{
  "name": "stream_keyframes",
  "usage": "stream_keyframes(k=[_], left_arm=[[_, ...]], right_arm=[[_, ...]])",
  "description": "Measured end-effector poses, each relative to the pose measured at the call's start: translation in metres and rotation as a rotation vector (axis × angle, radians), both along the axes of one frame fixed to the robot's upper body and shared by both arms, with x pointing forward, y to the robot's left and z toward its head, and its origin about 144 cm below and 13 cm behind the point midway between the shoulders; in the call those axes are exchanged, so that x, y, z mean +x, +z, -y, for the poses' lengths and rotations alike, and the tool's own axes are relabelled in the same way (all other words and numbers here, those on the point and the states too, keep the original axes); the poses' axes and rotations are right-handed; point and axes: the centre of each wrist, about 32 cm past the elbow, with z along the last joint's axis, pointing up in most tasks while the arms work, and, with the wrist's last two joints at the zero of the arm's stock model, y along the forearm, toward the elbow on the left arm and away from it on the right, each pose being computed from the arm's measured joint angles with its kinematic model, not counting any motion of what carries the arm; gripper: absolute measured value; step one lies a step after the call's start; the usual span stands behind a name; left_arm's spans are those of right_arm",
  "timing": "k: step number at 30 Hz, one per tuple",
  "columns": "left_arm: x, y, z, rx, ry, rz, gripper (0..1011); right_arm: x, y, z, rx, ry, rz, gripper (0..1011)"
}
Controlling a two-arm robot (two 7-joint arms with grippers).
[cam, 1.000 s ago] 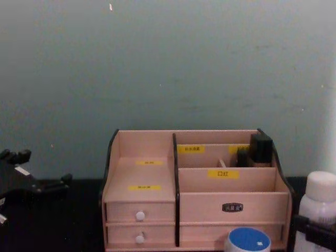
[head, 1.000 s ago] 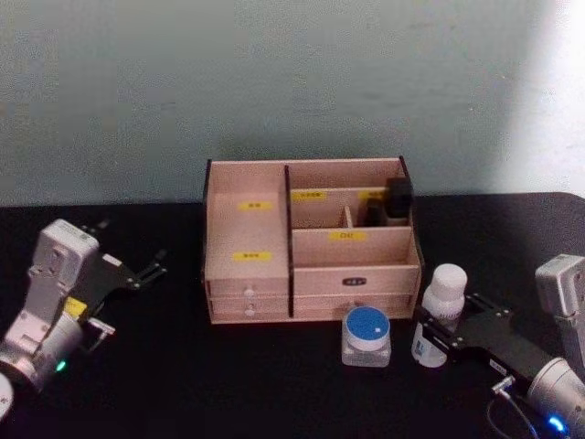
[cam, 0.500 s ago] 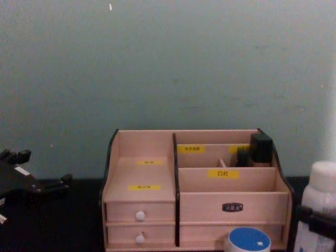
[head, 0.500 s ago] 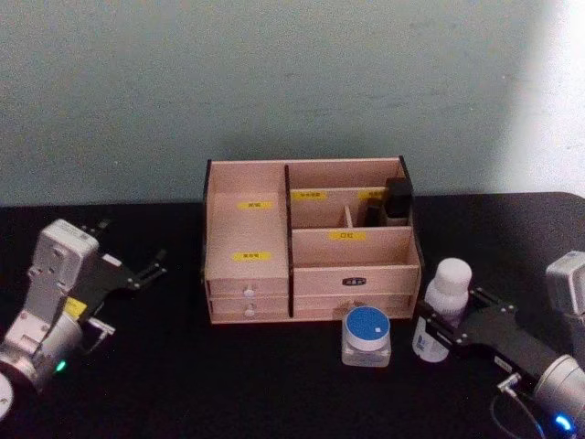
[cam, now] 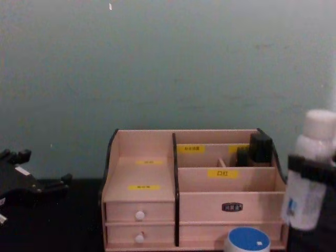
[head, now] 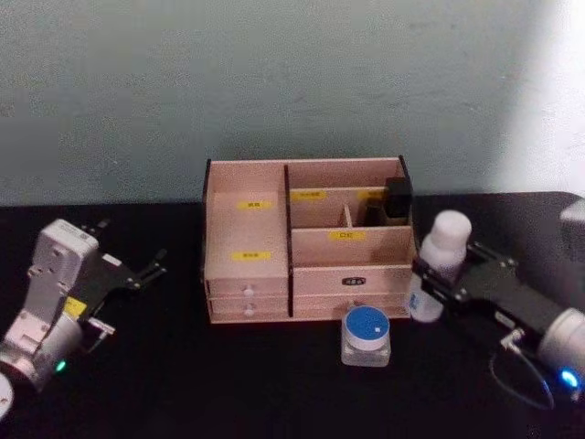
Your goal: Pick up the facial cleanser and watermelon frost from the table and place them into the tiered storage box.
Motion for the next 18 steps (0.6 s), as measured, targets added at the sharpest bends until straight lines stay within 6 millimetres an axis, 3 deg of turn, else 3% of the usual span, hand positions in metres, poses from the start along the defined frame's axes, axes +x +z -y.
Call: stream_keyframes(k=[18], left_arm=[[0.0, 0.0, 0.0, 0.0, 0.0, 0.0, 1001]], right_arm=[[0.08, 0.036, -0.034, 0.016, 0.036, 0.065, 592]])
